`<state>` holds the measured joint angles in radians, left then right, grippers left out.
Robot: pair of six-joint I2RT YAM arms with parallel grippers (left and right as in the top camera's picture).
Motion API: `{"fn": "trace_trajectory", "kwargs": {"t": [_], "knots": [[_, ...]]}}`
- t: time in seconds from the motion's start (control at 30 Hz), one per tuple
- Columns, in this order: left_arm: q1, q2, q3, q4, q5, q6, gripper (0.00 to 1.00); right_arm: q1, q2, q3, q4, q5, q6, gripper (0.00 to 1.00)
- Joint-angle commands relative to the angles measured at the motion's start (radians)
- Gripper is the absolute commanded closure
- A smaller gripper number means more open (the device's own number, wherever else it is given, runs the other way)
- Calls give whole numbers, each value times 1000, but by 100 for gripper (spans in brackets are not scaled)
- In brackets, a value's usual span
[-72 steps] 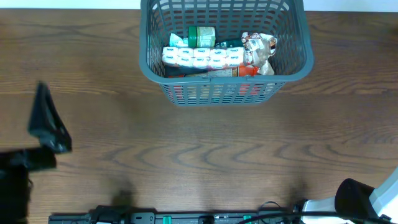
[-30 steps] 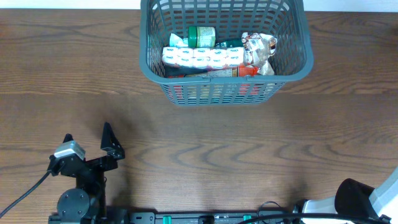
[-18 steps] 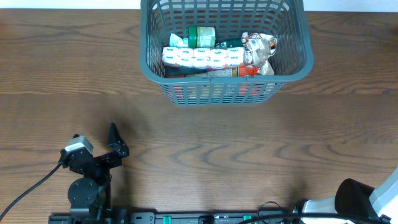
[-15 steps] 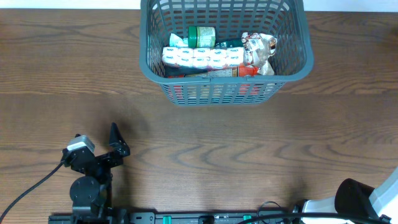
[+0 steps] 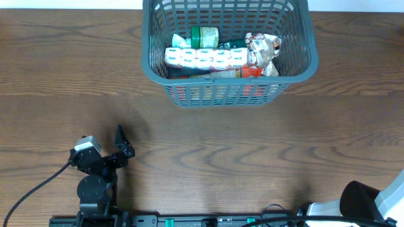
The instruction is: Pack container
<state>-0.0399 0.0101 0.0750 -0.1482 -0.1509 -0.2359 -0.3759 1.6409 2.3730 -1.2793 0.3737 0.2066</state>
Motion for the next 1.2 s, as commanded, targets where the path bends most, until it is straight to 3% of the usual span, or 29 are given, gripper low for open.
{"fn": "trace_trajectory", "kwargs": {"t": [0.0,0.2,0.33,0.43,1.17], "knots": [[6,-8,-29,2,8,3,1,-2,-1,-1,0,7,18,1],[6,-8,-40,27,13,122,2,-2,-1,-1,0,7,18,1],[6,-8,-41,27,64,294,1,-2,-1,-1,0,7,18,1],[6,-8,-42,26,65,360,1,-2,-1,-1,0,7,17,1],[6,-6,-42,26,64,363,2,-2,-1,-1,0,7,17,1]]}}
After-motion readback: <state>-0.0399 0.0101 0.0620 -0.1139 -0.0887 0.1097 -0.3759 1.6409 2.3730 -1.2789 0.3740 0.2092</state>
